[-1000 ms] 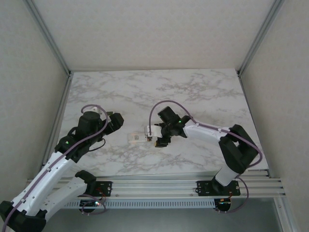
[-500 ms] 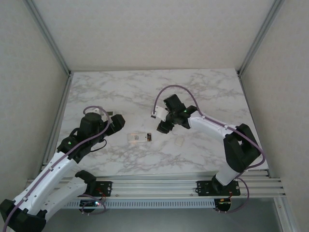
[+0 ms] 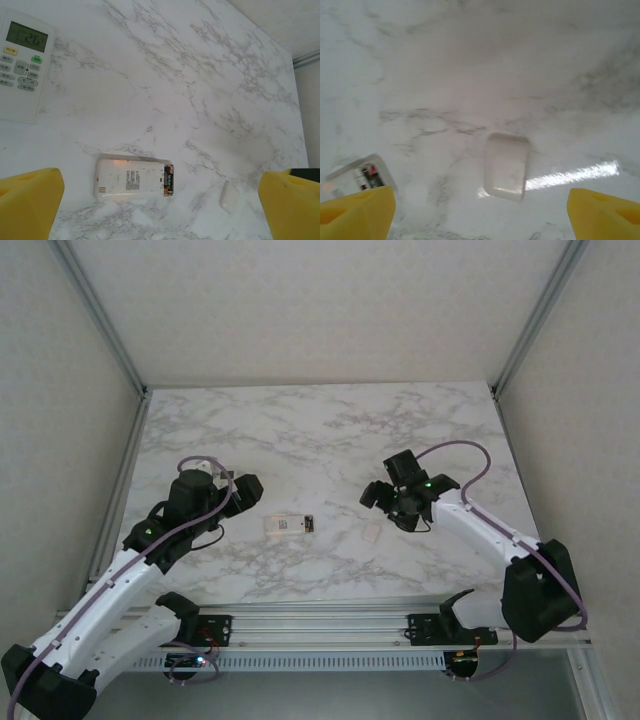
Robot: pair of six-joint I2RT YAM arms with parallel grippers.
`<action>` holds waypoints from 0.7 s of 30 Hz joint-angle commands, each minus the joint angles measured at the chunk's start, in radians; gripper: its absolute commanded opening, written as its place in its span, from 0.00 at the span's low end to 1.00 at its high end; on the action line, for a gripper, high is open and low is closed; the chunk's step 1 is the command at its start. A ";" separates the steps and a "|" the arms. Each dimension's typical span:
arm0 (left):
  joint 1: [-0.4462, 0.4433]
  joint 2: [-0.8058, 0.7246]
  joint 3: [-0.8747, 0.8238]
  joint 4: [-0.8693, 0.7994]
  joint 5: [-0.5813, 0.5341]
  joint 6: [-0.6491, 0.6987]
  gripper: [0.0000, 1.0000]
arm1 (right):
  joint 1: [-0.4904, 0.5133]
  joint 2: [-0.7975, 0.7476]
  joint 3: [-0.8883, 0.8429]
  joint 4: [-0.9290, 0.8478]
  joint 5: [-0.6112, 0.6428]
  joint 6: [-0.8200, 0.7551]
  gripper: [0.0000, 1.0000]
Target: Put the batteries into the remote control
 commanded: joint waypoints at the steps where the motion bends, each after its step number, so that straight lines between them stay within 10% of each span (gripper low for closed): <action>1: 0.001 -0.015 -0.020 0.025 0.012 0.024 1.00 | 0.047 0.055 0.005 -0.092 0.035 0.100 0.89; 12: 0.000 -0.023 -0.039 0.025 -0.001 0.030 1.00 | 0.138 0.292 0.071 -0.076 0.127 -0.003 0.72; 21: 0.000 -0.036 -0.041 0.012 -0.013 0.027 0.99 | 0.137 0.363 0.116 0.009 0.148 -0.288 0.38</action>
